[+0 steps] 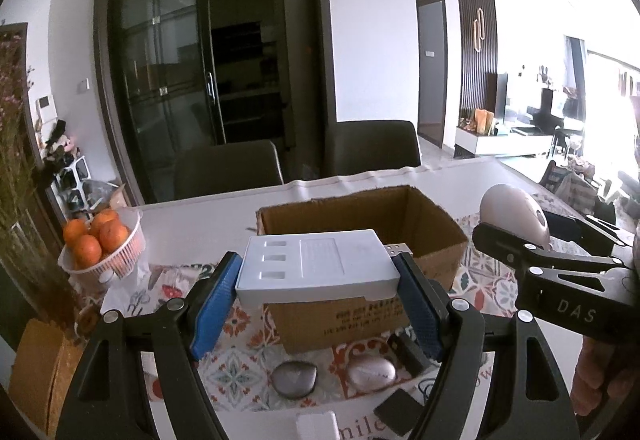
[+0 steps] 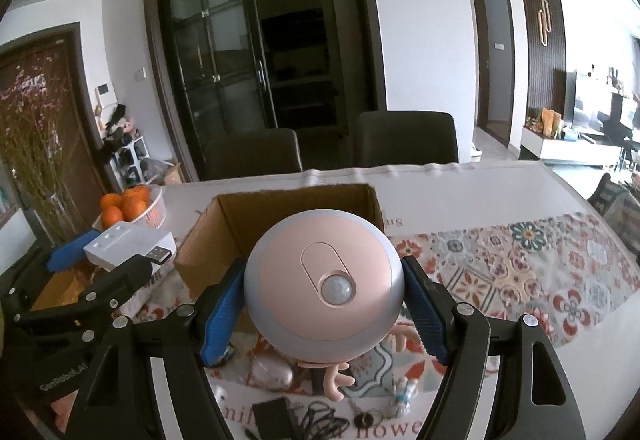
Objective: Organize rigid objects
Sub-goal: 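Carry the white charger and pink night-light with both tools over the cardboard box, then open both tools to drop the charger and night-light into the box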
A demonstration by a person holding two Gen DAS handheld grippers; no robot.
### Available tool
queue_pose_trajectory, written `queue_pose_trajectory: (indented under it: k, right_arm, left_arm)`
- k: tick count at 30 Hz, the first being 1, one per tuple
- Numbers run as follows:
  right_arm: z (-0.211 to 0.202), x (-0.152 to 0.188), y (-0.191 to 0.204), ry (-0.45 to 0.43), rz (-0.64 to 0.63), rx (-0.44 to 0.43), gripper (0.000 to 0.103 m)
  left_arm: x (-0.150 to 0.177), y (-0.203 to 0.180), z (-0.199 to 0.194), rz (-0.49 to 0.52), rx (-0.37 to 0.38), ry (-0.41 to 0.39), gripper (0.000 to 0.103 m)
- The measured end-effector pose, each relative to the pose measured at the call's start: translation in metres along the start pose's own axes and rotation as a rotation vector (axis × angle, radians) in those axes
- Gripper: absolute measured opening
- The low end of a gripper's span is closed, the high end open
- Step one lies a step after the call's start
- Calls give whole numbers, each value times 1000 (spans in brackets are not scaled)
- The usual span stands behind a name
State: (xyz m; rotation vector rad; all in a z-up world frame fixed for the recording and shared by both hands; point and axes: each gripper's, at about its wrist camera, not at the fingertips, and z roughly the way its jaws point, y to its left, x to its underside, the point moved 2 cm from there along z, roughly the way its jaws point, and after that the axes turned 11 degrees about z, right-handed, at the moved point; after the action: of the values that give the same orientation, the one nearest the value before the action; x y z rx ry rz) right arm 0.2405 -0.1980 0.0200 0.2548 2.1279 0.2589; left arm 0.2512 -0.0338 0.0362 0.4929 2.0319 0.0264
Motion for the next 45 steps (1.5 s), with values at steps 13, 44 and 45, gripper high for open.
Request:
queue_pose_trajectory:
  k: [13, 44, 45]
  right_arm:
    - [50, -44, 10, 70, -46, 0, 75]
    - [131, -49, -12, 289, -18, 37, 79]
    - [127, -50, -11, 275, -22, 39, 79]
  left_arm:
    - [-30, 19, 45, -11, -9, 56, 77]
    - [-26, 20, 116, -39, 29, 260, 78]
    - [-26, 20, 113, -39, 24, 257, 78]
